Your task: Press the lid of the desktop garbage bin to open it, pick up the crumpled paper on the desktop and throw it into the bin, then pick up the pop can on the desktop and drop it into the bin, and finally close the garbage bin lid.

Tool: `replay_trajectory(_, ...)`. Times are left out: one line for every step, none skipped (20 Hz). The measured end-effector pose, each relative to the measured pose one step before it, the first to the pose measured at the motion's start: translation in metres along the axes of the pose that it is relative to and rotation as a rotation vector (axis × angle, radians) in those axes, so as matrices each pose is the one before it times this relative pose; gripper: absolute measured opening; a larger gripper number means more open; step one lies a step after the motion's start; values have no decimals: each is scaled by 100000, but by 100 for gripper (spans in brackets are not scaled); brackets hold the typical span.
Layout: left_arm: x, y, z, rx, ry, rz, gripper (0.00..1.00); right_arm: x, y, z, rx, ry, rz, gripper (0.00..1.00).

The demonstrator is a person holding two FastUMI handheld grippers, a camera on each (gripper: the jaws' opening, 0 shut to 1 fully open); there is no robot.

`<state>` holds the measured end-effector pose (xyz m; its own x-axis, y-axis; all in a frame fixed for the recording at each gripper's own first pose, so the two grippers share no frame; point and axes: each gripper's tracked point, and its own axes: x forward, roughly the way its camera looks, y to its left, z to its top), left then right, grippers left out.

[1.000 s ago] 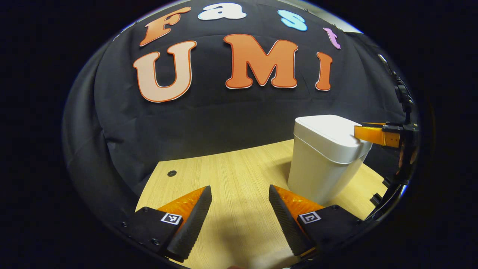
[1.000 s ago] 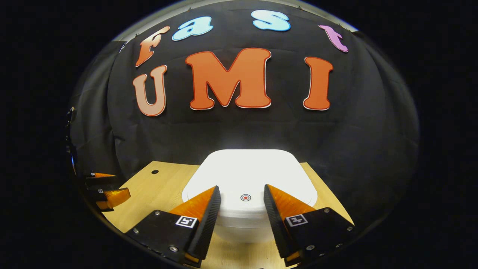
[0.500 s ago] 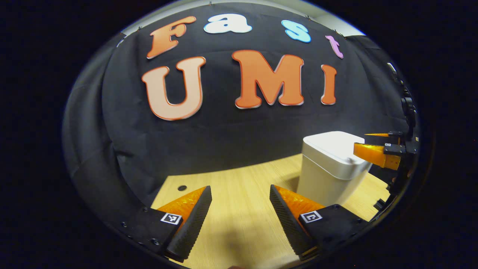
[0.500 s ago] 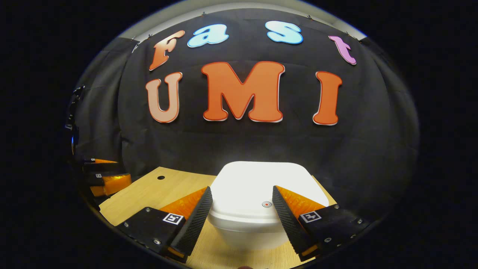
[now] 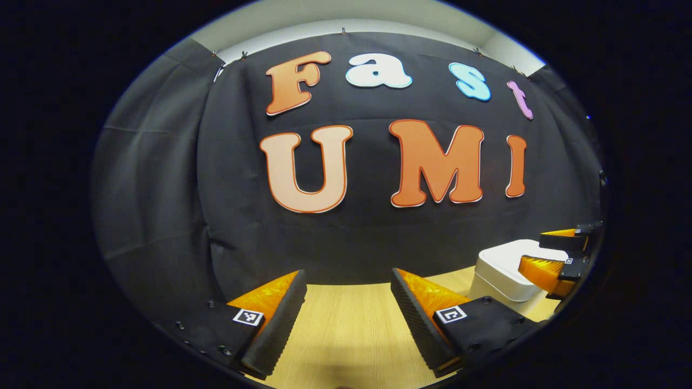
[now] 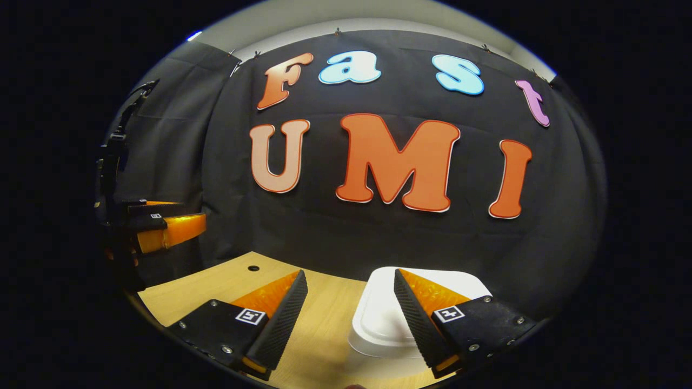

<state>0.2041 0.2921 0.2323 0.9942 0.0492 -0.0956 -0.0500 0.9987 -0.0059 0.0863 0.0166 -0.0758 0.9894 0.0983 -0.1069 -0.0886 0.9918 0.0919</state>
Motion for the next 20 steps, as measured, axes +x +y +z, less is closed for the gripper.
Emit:
replay_trajectory(-70,403,118,226,-330,1343,100,79,435,-51,-31,120,1051,97)
replay_trajectory(-211,314,76,243,-703,753,100,179,397,-58,-124,136,834,97)
replay_trajectory(-218,246,242,494,-1014,813,100,38,353,68,-30,-140,804,98)
replay_trajectory(16,283,337,601,-1070,736,100,166,180,2,-94,-189,303,98)
replay_trajectory(-57,181,248,723,-913,630,100,81,128,56,99,36,57,98)
replay_trajectory(87,240,223,537,-792,649,100,52,25,22,504,65,184,98)
replay_trajectory(-15,181,201,478,-483,263,100,67,38,-58,624,142,-106,98)
replay_trajectory(-113,130,-119,308,-461,486,99,95,-11,33,741,210,-71,98)
replay_trajectory(61,23,105,193,-281,41,100,-45,-38,-55,540,84,-357,98)
replay_trajectory(-59,204,215,135,-321,316,99,59,-128,97,348,-250,-429,98)
replay_trajectory(80,-26,-36,126,-90,-186,99,-13,-111,5,185,-142,-391,98)
replay_trajectory(117,121,-34,282,45,611,100,91,-136,-17,188,102,-480,98)
replay_trajectory(41,172,123,-60,-497,612,99,-51,-15,36,409,28,-114,98)
replay_trajectory(-67,-70,227,-206,-657,-824,99,-26,-89,-7,299,205,-401,98)
replay_trajectory(-80,13,73,206,-418,-58,99,-86,-17,-28,291,169,-217,98)
replay_trajectory(162,-167,192,124,-496,-643,100,-54,-111,54,57,15,-503,98)
replay_trajectory(26,-267,125,55,-427,-531,99,-164,-62,24,-163,-110,-432,98)
replay_trajectory(40,-299,9,-130,-233,-732,99,-151,-73,82,-291,-342,-261,98)
replay_trajectory(16,-259,-11,-105,52,-823,99,-229,-126,21,-511,-254,-489,98)
replay_trajectory(-18,-267,6,-85,-58,-787,99,-91,-96,-49,-320,19,-118,98)
